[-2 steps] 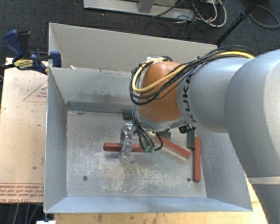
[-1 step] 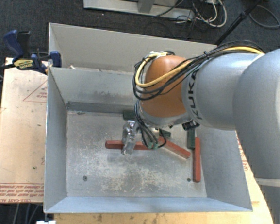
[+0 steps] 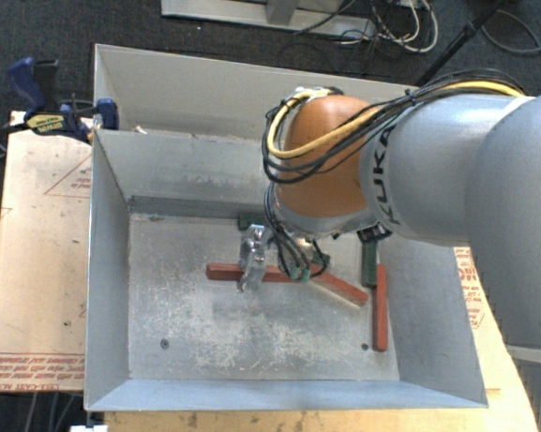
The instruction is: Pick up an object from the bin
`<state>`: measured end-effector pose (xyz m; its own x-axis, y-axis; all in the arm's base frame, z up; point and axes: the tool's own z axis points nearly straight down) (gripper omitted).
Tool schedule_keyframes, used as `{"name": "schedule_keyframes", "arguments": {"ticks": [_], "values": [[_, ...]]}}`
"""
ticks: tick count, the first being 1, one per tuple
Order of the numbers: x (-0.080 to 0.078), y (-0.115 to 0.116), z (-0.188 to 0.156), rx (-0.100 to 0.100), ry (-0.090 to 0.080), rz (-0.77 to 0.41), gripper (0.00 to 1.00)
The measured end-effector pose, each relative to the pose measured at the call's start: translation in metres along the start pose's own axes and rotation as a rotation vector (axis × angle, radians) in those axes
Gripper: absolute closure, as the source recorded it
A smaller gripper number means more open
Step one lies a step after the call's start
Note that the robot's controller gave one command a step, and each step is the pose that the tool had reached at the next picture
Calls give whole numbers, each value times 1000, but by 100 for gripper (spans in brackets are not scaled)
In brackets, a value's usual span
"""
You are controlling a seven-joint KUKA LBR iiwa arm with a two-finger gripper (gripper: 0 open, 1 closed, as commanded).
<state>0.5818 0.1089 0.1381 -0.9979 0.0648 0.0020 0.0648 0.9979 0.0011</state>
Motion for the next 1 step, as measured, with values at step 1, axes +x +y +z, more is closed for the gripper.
{"name": "schedule_keyframes", "arguments": {"ticks": [1], "values": [[-1, 0, -16, -1, -5, 0, 100]]}}
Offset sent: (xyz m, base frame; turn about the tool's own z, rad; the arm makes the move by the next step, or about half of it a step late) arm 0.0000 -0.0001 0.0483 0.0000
